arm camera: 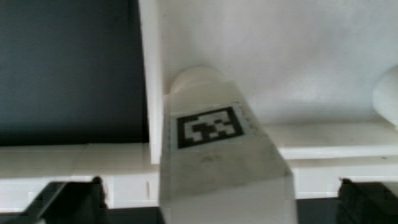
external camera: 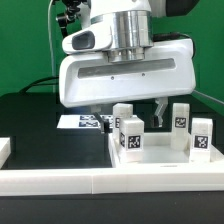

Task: Assemble square table

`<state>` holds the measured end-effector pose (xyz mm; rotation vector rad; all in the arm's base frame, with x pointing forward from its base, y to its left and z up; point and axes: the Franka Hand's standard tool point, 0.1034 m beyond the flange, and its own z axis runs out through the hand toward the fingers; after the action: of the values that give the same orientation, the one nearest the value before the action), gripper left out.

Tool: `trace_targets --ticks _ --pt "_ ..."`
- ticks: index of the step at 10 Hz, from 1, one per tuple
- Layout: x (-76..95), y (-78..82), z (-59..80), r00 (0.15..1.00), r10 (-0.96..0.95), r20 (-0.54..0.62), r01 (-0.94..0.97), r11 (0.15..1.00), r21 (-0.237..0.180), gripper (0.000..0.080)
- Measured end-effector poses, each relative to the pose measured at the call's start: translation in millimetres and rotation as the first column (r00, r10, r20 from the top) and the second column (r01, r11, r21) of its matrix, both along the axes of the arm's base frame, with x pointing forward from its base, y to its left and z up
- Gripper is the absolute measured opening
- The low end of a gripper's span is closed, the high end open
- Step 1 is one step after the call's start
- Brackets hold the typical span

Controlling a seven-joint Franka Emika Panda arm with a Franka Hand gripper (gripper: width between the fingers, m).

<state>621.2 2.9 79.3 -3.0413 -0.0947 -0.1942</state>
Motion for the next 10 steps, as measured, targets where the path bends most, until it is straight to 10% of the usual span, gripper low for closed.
trace_targets --ticks 5,10 --pt "0.1 -0.9 0.1 1.000 0.019 0.003 -0.019 1.000 -0.002 0.0288" --pt "-1.5 -6.0 0.3 0.931 -0.363 -0.037 0.365 0.929 0.068 0.0288"
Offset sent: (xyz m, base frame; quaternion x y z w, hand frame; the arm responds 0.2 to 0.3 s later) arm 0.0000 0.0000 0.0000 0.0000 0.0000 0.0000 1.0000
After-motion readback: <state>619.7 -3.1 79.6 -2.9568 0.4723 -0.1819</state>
